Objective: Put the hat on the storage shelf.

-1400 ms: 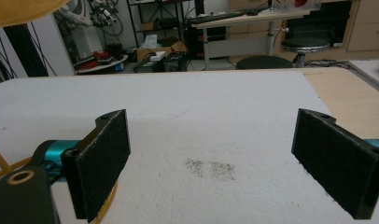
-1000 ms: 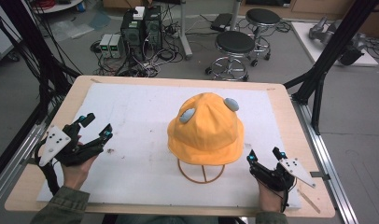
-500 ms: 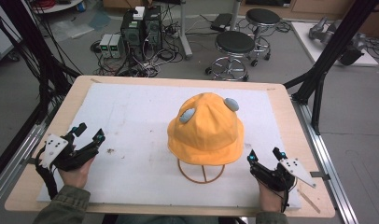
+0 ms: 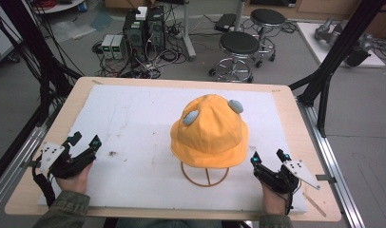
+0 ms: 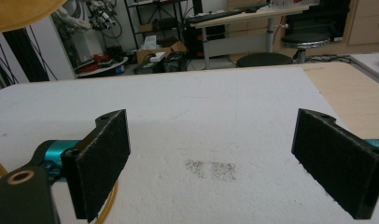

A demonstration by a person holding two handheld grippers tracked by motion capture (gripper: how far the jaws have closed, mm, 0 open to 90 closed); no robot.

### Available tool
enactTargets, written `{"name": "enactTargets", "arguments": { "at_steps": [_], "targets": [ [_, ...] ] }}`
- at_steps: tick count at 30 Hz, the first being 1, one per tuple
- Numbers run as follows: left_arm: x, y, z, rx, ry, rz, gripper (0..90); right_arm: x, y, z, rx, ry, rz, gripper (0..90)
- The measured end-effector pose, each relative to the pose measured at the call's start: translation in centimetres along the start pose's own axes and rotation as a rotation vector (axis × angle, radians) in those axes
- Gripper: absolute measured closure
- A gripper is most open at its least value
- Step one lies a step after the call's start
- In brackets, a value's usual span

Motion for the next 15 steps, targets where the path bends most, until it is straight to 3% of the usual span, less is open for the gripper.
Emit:
{"name": "enactTargets", "arguments": {
  "at_steps": [7, 15],
  "targets": [
    [0.08, -0.77, 0.19, -0.042, -0.005, 0.028, 30.2, -0.2, 0.1, 0.0, 0.0, 0.003, -0.005, 10.3],
    [0.09, -0.51, 0.21, -0.02, -0.001, 0.034, 30.3, -0.33, 0.05, 0.06, -0.005, 0.008, -0.002, 10.3]
  ]
}}
Point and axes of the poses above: each handheld gripper's, and its own axes: x roughly backward along the jaws, z roughly out of its underside, y roughly to its left, the point moved 9 cm from there along -x, roughly forward along the jaws, and after that the axes turned 11 degrees about x, right-handed, at the moved point
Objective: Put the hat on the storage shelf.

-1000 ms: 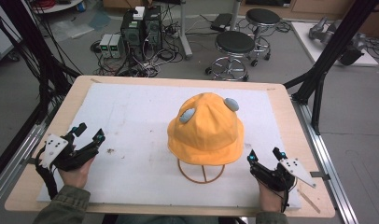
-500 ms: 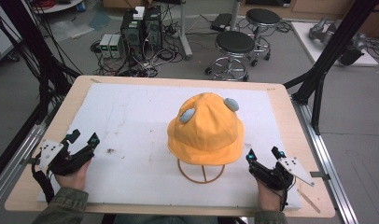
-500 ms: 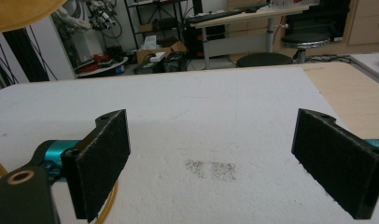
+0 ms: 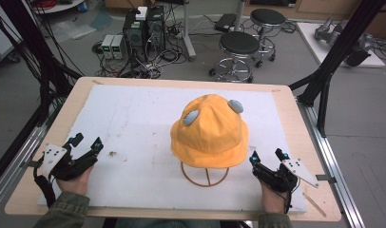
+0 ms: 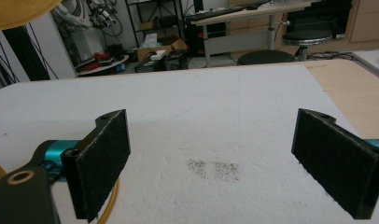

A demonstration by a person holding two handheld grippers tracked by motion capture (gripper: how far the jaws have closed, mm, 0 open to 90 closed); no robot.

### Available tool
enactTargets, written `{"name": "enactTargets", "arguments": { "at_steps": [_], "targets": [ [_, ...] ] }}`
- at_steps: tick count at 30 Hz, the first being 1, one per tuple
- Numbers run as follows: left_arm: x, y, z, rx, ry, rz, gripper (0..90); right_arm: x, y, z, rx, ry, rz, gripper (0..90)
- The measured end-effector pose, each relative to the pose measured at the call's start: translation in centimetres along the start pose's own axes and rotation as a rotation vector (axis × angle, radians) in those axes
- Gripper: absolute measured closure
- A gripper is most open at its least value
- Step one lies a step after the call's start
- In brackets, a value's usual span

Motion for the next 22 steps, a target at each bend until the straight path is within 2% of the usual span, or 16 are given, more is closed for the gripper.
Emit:
{"name": "enactTargets", "arguments": {
  "at_steps": [9, 11, 22],
  "targets": [
    [-0.37, -0.36, 0.48, -0.005, 0.023, 0.02, 30.3, -0.02, -0.09, 0.08, -0.003, 0.004, -0.001, 10.3],
    [-0.43, -0.37, 0.51, 0.008, 0.023, 0.025, 30.4, -0.01, -0.07, 0.13, -0.009, 0.008, 0.0, 10.3],
    [-0.38, -0.25, 0.51, 0.017, 0.023, 0.024, 30.4, -0.07, -0.16, 0.17, -0.01, 0.008, 0.0, 10.3]
  ]
}}
Point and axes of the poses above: each handheld gripper's, and its own axes: x roughly backward along the jaws, z roughly out of its underside, y roughly to its left, the point moved 9 cm from there along -x, roughly forward along the jaws, and after that the axes turned 11 degrees about x, right-handed, at the moved point
